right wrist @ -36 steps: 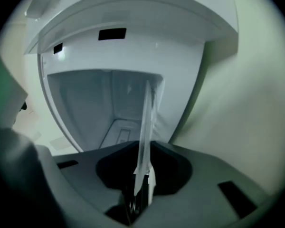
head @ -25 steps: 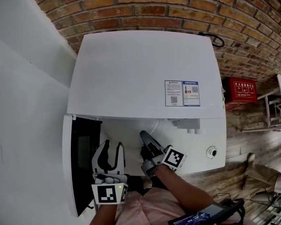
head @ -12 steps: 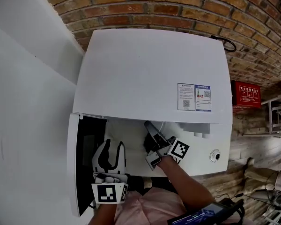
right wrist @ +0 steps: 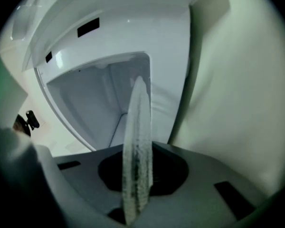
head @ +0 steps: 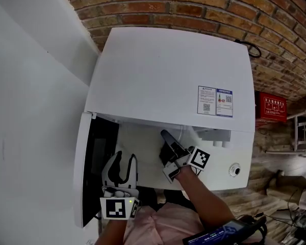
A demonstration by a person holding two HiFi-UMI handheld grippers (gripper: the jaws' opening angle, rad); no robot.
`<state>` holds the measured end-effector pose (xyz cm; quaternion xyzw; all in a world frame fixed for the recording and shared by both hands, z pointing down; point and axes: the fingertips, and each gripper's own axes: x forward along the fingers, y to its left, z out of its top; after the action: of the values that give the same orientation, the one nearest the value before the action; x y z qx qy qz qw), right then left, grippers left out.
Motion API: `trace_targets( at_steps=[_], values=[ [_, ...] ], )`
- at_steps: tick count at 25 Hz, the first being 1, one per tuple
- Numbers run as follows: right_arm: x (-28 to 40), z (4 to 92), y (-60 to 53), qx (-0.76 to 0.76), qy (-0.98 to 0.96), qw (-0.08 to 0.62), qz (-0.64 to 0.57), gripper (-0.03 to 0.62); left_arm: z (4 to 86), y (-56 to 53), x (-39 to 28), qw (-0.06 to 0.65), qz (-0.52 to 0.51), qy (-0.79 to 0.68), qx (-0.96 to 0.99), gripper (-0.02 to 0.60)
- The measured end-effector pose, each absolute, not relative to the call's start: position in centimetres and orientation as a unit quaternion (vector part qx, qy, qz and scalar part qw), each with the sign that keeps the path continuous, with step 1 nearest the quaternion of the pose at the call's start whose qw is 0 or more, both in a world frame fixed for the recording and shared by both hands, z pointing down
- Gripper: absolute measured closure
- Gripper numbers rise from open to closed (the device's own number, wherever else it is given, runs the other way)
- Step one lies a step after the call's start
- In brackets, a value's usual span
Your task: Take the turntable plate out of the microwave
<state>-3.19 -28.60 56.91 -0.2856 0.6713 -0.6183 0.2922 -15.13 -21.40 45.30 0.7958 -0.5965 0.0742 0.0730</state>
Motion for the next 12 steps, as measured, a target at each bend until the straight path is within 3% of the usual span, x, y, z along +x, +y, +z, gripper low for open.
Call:
trace_targets(
  at_steps=[6, 12],
  values=[
    [-2.9, 53.7, -26.2, -0.246, 0.679, 0.305, -0.620, 0.565, 45.0, -18.6, -15.4, 0.083, 0.062, -0.616, 0.781, 0.420],
    [-2.3, 50.7, -22.9, -0.212, 0.697, 0.302, -0.615, 0.565, 45.6, -14.7, -15.1, 0.132, 0.027, -0.630, 0.765, 0.322]
  ],
)
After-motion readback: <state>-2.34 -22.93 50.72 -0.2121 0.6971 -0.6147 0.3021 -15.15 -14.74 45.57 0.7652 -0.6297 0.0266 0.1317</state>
